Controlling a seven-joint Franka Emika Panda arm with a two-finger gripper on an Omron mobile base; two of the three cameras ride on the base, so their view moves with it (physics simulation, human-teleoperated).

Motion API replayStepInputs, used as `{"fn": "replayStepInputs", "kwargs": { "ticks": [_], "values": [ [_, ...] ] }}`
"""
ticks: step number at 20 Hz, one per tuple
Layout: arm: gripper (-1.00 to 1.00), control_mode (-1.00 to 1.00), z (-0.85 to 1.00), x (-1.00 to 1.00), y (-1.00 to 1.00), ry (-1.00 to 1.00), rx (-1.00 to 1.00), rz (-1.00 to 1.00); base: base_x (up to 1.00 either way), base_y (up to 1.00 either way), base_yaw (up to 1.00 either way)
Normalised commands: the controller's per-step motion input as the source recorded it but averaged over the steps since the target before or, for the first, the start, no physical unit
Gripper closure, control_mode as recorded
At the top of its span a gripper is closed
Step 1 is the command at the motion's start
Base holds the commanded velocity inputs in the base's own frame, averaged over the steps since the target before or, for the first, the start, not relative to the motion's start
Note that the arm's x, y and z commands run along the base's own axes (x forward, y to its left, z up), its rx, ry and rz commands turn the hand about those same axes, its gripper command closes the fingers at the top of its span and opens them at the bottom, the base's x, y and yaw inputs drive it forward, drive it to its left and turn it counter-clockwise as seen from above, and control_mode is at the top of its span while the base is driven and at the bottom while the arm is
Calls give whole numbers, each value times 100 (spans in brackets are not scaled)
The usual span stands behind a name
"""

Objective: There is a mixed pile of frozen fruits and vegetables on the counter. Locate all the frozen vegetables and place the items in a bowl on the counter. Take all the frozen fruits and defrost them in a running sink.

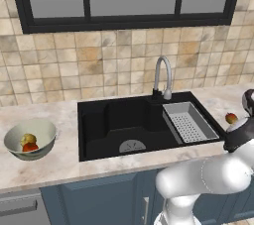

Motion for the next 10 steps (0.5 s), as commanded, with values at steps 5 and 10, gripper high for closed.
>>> {"fn": "replayStepInputs", "kwargs": {
  "ticks": [5,10],
  "values": [
    [-100,-100,-51,20,-18,3,0,0,0,0,0],
    [-100,-100,-34,14,-33,0,1,0,0,0,0]
  ]
}}
